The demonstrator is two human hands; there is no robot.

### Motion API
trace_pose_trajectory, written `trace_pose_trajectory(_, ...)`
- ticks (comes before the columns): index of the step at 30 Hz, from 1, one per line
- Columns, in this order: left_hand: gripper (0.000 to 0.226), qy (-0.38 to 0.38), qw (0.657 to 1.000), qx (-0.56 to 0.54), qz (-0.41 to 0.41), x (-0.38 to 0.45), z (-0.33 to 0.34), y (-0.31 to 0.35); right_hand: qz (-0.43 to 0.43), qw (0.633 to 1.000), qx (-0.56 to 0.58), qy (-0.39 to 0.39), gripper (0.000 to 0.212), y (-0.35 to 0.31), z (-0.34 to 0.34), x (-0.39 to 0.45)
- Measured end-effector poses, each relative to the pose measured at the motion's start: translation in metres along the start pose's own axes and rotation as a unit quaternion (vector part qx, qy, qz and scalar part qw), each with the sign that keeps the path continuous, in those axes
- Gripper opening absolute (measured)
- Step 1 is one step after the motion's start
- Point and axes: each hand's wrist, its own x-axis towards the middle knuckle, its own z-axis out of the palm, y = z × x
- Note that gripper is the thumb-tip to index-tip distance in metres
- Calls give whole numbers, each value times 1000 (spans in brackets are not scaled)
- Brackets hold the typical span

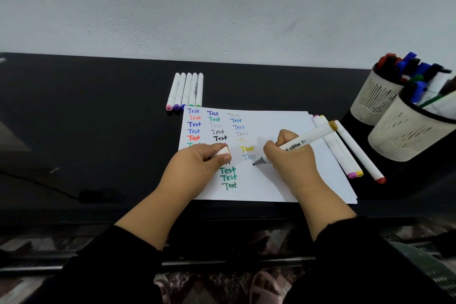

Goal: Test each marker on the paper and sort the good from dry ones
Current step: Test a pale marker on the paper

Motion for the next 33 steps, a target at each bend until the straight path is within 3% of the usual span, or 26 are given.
trace_pose_trajectory(17,29,-8,1000,-15,-4,-2,0,1,9,999,31,7,42,0,-2,0)
trace_pose_trajectory(24,20,-26,996,-77,-23,-2,-3,4,41,989,139,24,41,-9,-3,5)
trace_pose_trajectory(33,27,-63,994,-85,-5,-1,-5,5,17,981,190,-40,42,-22,18,-1)
